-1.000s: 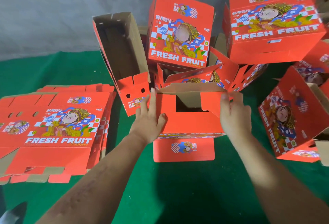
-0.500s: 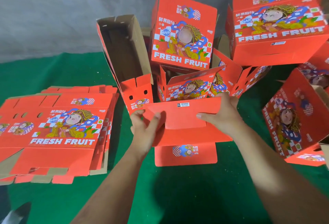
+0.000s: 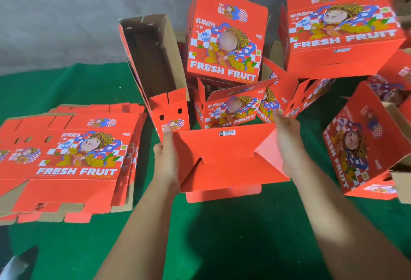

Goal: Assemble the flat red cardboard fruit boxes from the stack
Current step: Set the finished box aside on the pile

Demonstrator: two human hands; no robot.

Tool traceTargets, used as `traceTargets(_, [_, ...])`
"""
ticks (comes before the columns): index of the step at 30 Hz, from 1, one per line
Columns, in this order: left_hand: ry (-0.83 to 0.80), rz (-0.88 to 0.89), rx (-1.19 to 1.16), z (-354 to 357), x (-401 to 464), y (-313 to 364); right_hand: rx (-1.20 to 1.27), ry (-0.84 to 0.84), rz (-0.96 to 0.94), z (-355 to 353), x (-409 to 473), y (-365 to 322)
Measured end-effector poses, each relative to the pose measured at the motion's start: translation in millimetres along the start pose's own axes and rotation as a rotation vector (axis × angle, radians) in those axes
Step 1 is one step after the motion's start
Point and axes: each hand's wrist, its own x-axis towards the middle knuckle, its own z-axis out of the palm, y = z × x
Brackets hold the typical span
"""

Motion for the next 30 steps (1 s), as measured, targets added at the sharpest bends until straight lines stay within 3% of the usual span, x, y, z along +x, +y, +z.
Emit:
traceTargets(3, [-0.138,-0.074,-0.029,-6,-11,11,0.233,-0.279,0.303,-29,-6,-5])
traceTargets(5, [-0.354,-0.129,-0.073,-13,-23,17,0.228,-0.39,0.34,-42,-14,-3])
traceTargets(9, [-0.592,0.058,-0.26,-39,-27,12,0.441,-0.559,0.243,-65,-25,12])
traceTargets(12, [-0.785,0.042,-0.283,-49,-29,-3,0.455,-0.74,0.289,-76,-27,22])
traceTargets(15, [-0.683,-0.148,-0.042,-44,-32,-23,0.243,-0.662,0.462,-67,-26,42])
traceTargets(17, [-0.684,-0.202,0.013,-47,-30,-33,0.228,-0.601,0.446,-62,-31,52])
traceTargets(22, [-0.731,-0.022,0.017,-62,-20,-31,0.212,-0.58,0.273,-62,-39,60])
traceTargets(28, [-0.925,0.256,0.001,-68,-15,-18,0.305,-0.632,0.305,-74,-40,62])
traceTargets(30, [-0.915,0.282,0.011,-70,-14,-14,0.269,-0.703,0.28,-76,-42,60])
